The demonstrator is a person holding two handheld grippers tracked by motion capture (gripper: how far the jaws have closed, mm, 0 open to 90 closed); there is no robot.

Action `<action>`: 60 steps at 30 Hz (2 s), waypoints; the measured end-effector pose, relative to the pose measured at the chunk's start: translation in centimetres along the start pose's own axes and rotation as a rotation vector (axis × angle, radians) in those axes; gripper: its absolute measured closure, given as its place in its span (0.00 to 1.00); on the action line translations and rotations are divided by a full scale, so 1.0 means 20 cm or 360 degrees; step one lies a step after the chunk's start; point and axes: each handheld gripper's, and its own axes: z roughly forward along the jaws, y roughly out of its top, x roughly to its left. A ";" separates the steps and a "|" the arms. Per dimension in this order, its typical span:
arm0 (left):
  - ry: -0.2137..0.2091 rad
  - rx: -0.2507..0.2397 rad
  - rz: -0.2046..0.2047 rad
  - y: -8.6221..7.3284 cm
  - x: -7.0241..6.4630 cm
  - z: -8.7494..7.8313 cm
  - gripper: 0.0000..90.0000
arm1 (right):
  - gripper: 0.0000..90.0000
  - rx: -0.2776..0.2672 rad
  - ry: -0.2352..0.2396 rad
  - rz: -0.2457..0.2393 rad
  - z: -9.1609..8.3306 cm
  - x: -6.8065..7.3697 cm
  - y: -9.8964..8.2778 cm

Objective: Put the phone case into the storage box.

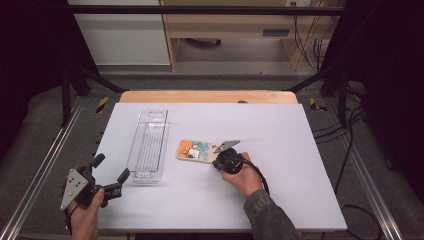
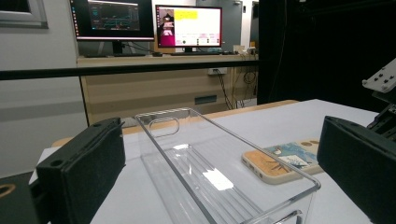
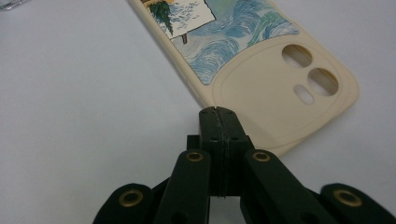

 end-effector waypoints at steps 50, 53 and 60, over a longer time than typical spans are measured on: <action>-0.0008 0.0012 0.0002 0.00 0.00 0.00 0.01 | 1.00 -0.0081 -0.0074 0.0110 0.06 -0.13 0.04; -0.0009 0.0012 -0.0001 0.00 0.00 0.00 0.01 | 1.00 -0.0092 -0.0076 0.0110 0.06 -0.14 0.04; -0.0012 0.0015 -0.0002 0.00 0.00 0.00 0.01 | 1.00 -0.0089 -0.0091 0.0101 0.07 -0.14 0.04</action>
